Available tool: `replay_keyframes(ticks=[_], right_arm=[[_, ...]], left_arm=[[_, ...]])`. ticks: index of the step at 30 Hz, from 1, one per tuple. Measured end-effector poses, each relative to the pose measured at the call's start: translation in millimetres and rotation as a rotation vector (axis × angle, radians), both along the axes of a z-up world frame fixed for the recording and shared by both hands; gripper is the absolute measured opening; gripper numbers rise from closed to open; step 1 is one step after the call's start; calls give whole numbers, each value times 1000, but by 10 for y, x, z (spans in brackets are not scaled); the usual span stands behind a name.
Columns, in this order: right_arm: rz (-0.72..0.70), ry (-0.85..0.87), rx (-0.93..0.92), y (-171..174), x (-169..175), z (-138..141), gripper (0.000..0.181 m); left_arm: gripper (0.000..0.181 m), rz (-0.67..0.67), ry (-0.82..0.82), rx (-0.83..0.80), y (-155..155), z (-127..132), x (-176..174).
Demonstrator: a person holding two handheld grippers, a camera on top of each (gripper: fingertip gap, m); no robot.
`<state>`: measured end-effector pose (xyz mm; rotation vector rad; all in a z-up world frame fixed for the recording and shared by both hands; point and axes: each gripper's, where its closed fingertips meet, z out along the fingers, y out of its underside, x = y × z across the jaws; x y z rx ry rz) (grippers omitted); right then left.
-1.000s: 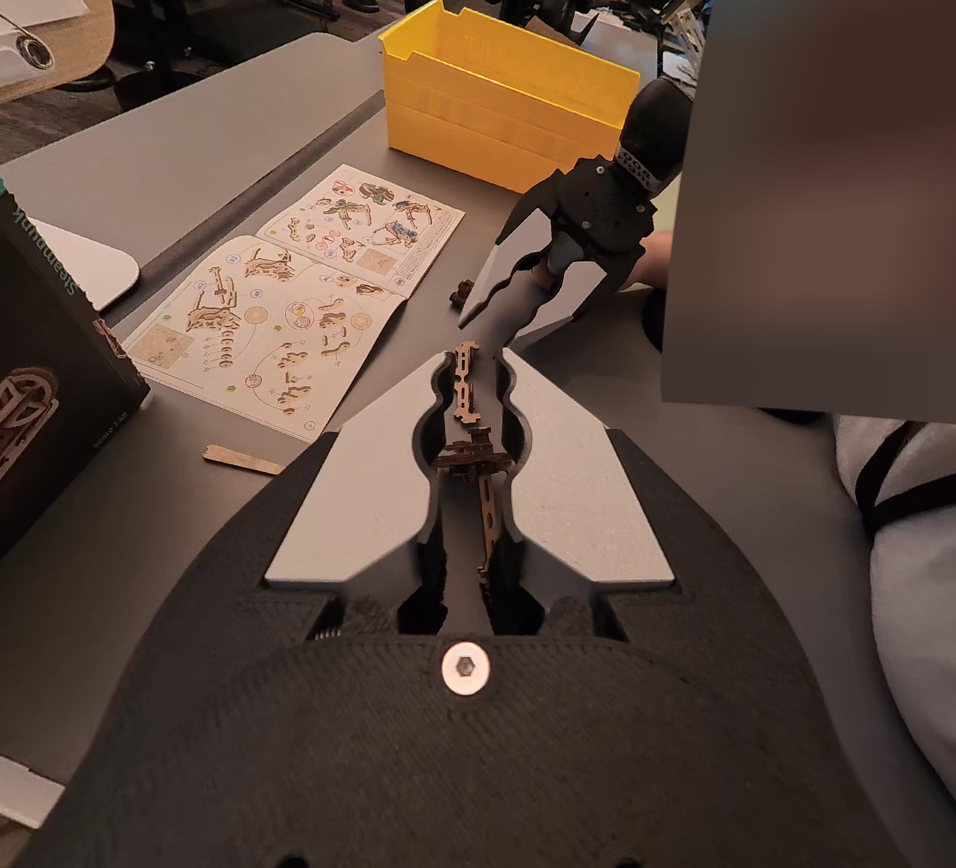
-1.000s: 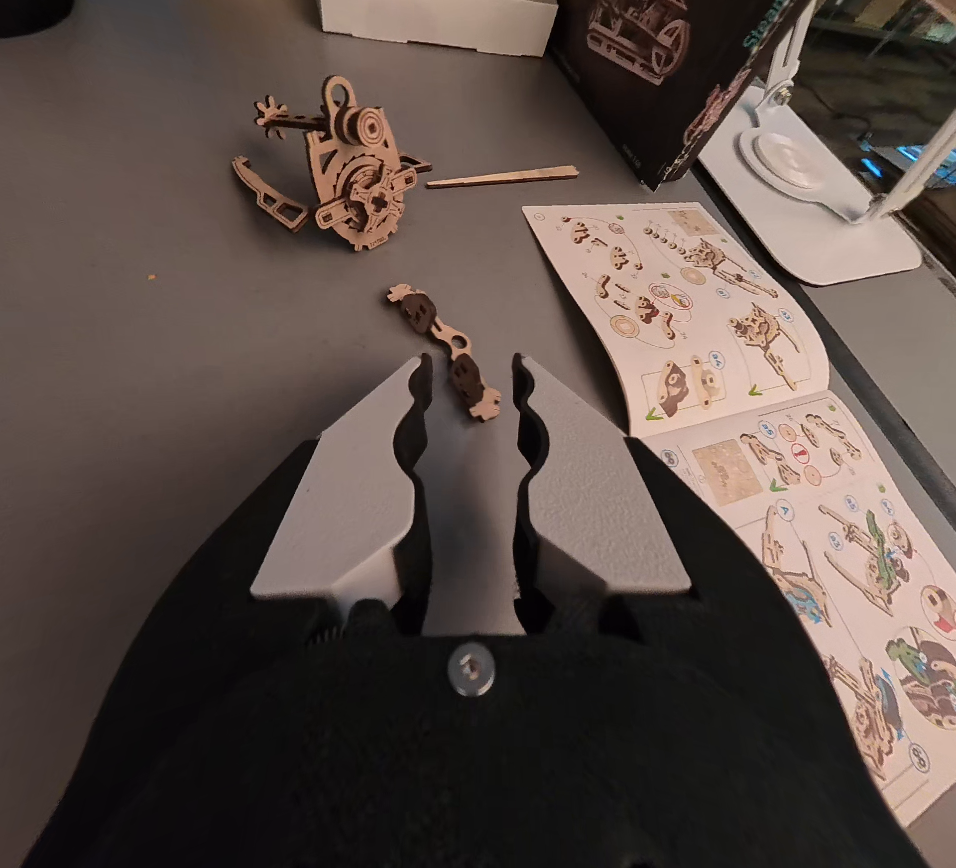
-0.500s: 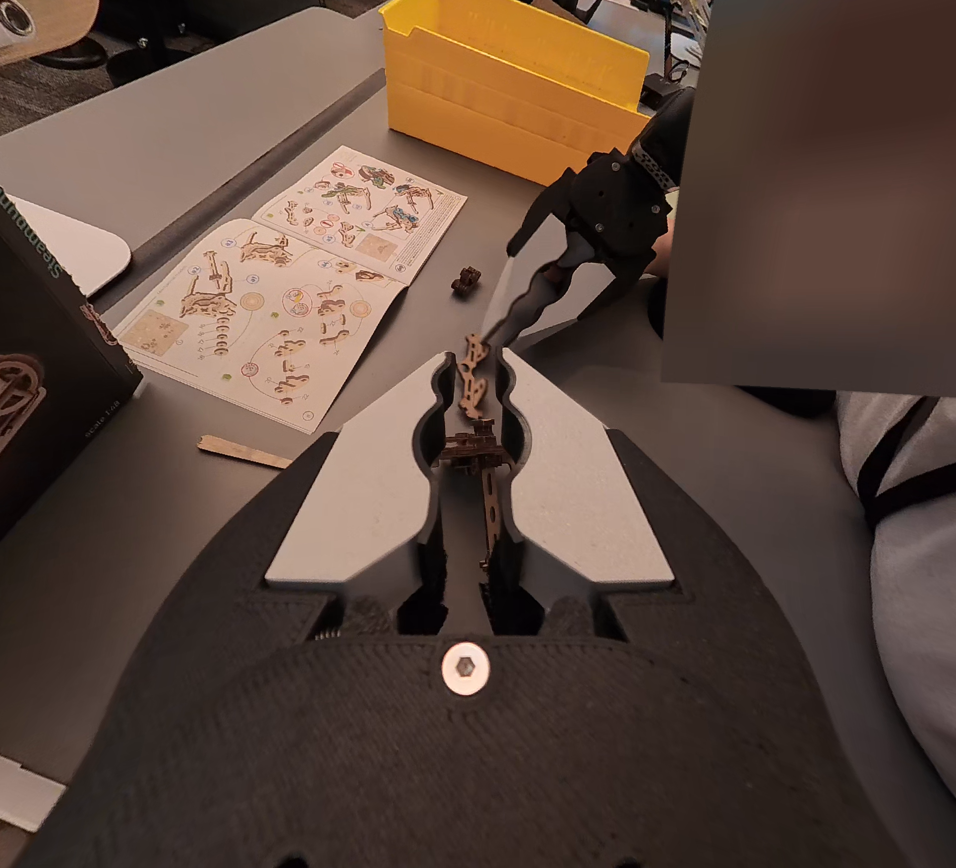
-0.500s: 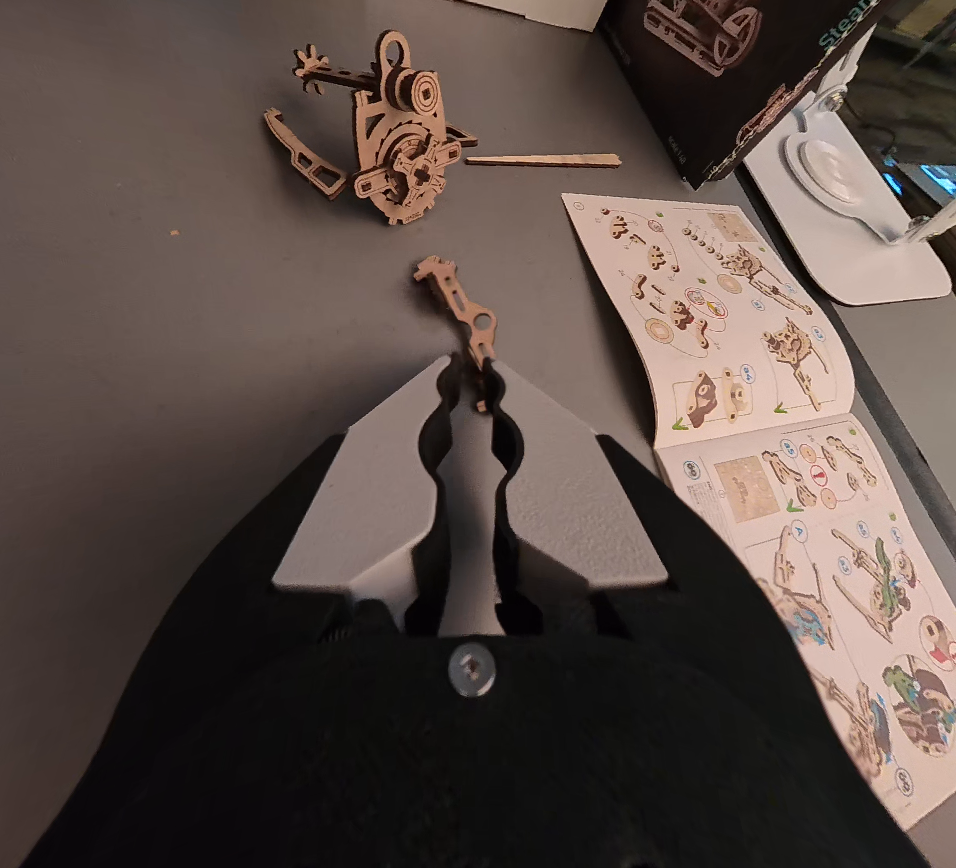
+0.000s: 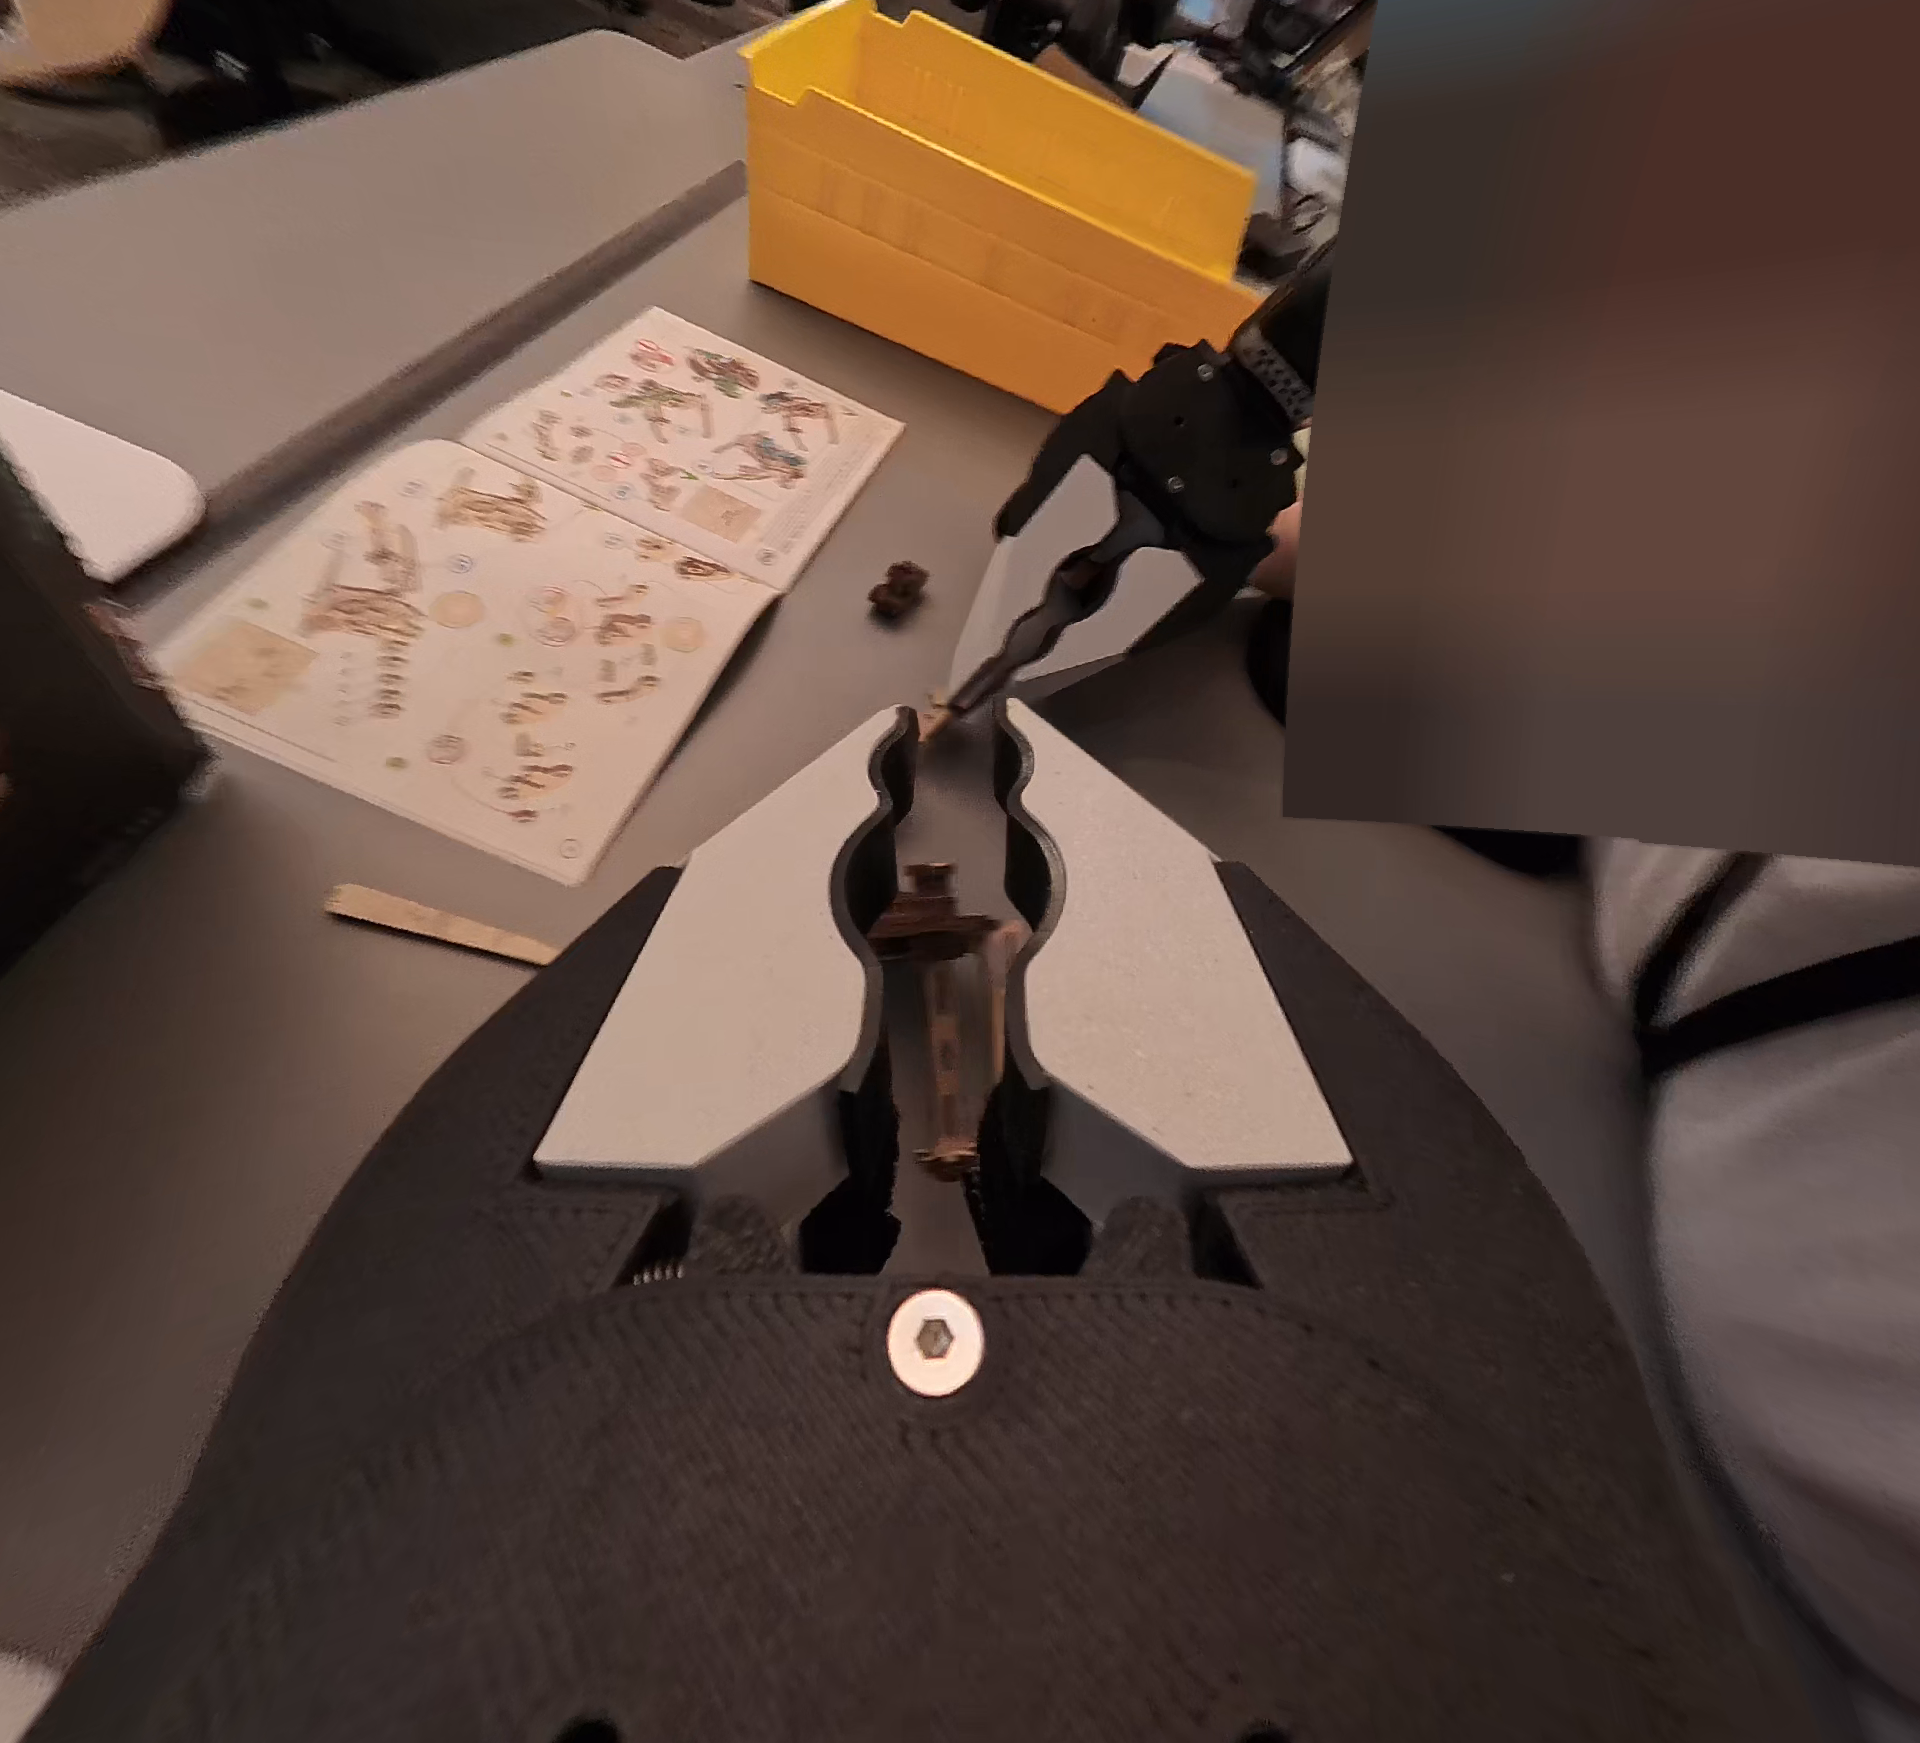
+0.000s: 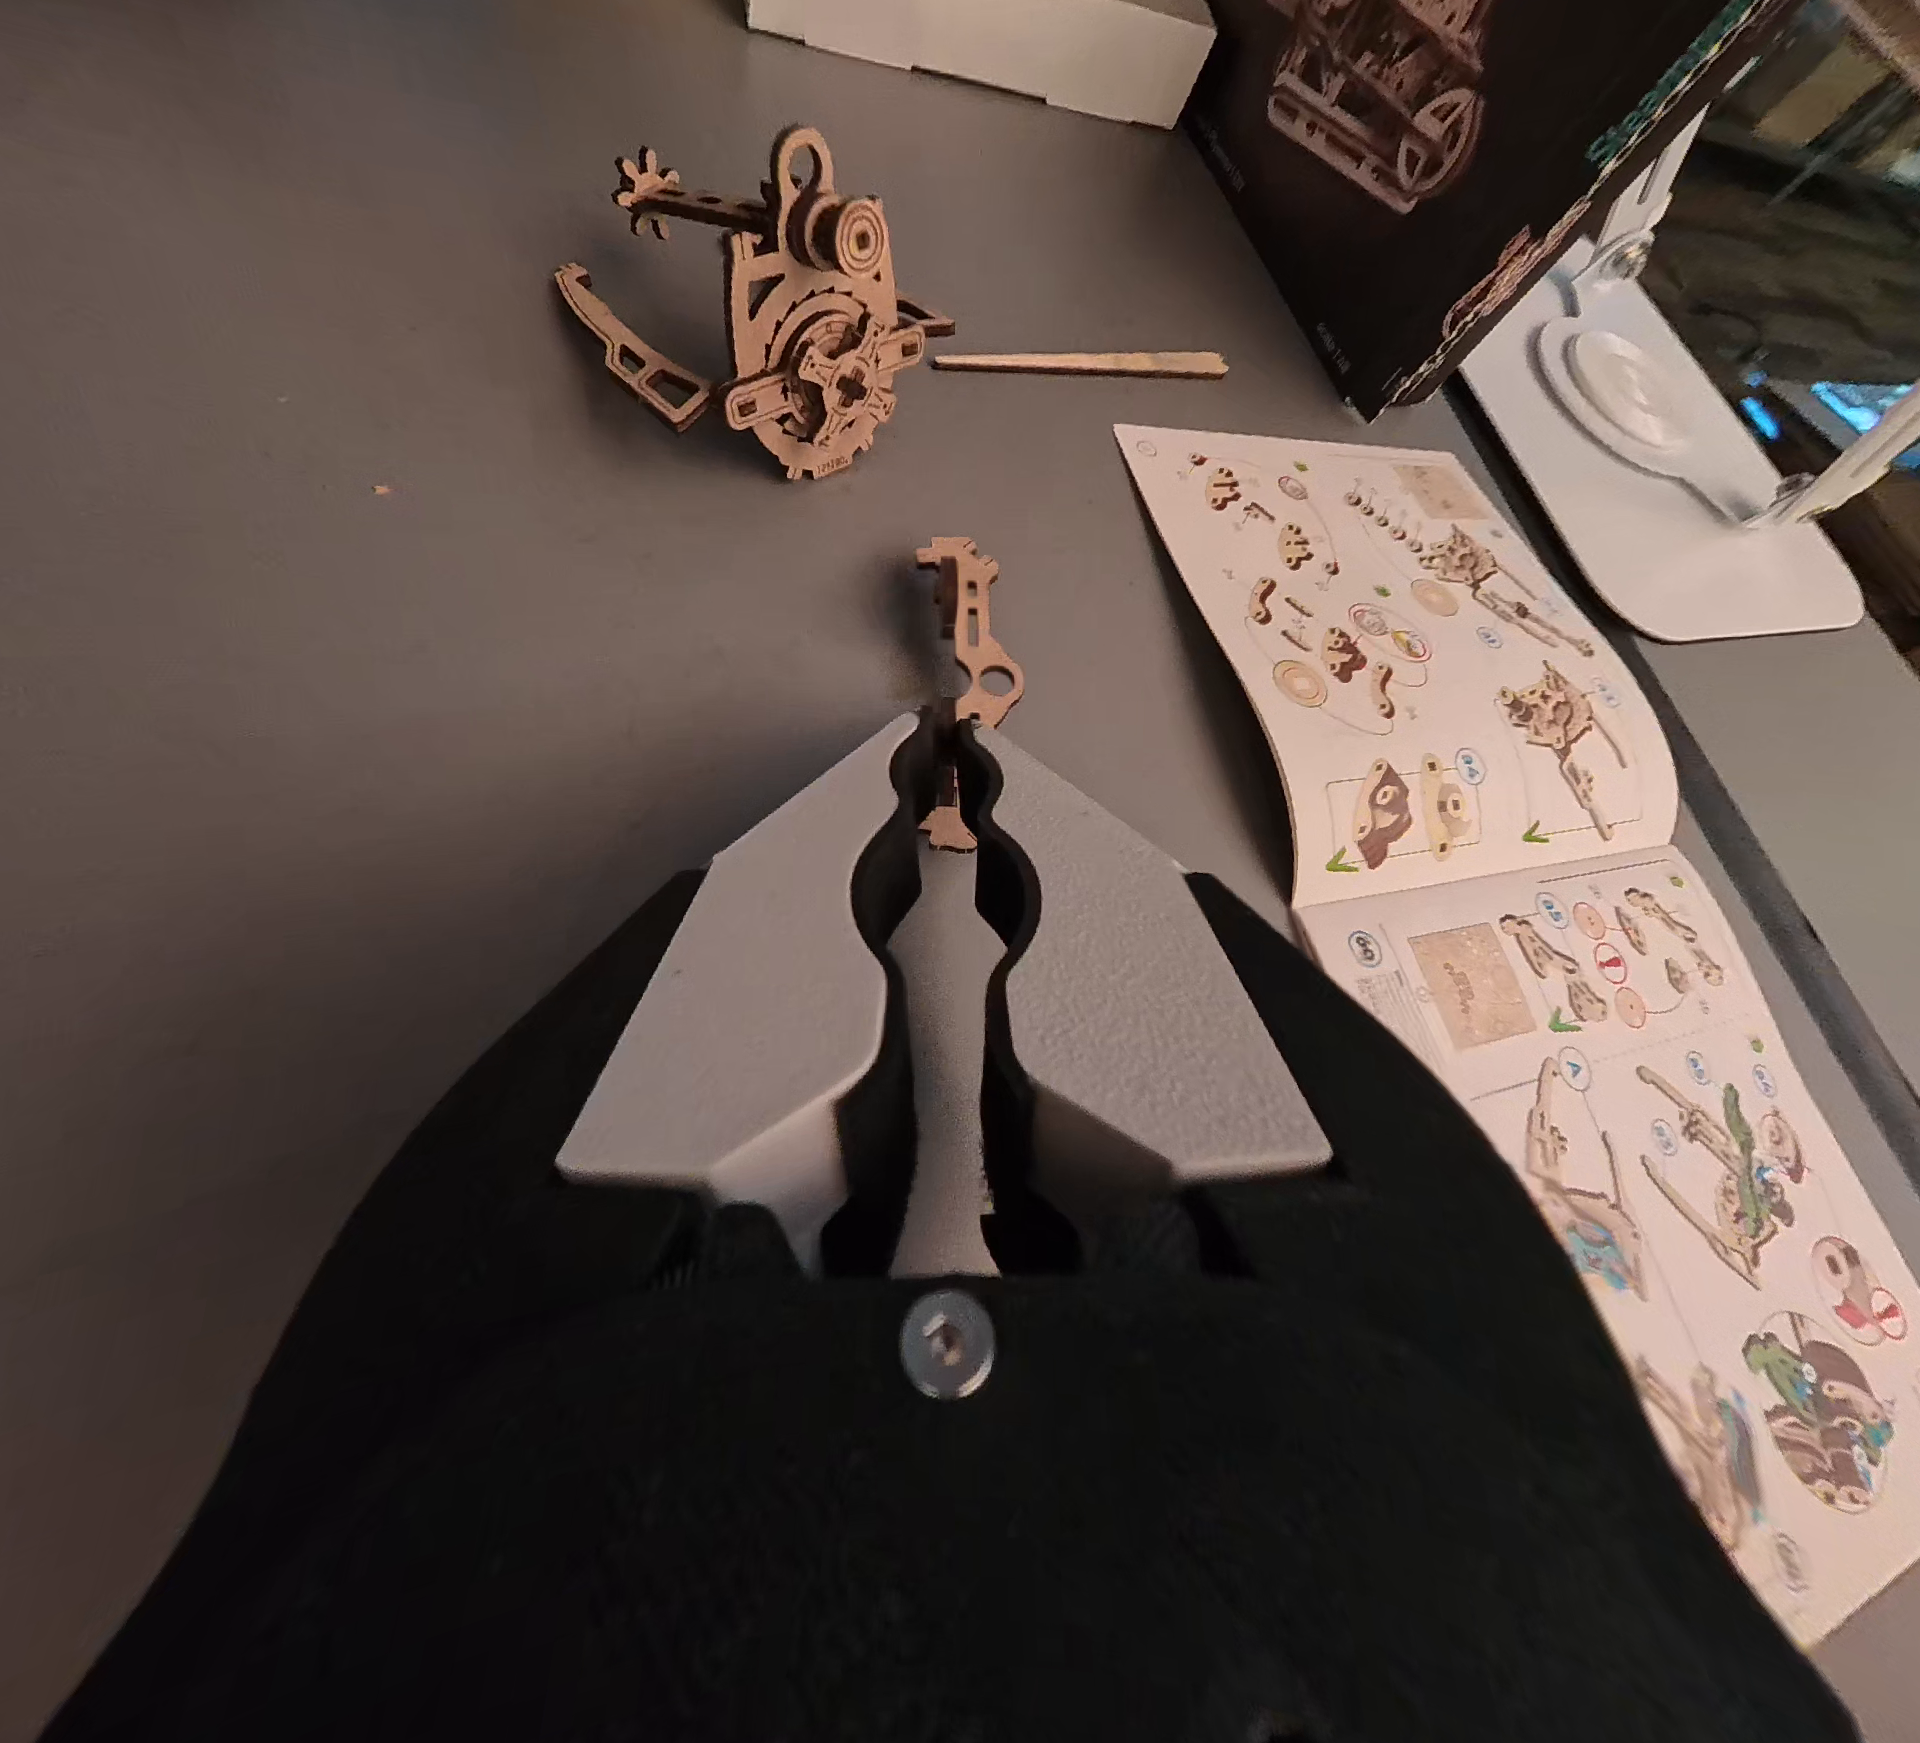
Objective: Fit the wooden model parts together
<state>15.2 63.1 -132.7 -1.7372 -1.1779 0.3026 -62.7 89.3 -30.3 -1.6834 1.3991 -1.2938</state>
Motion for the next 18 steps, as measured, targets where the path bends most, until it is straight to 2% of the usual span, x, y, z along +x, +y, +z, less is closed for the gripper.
replay_keyframes(ticks=[3, 8, 14, 18], right_arm=[[0, 9, 59, 2, 2, 101, 1], [24, 32, 173, -45, -37, 304, 1], [71, 61, 269, -135, -104, 467, 1], [88, 92, 270, -164, -122, 502, 1]], left_arm=[[13, -22, -27, -80, -34, 39, 2], [16, 33, -66, -151, 80, 98, -26], [17, 58, -111, -200, 140, 174, -56], [20, 62, -90, -207, 156, 108, -52]])
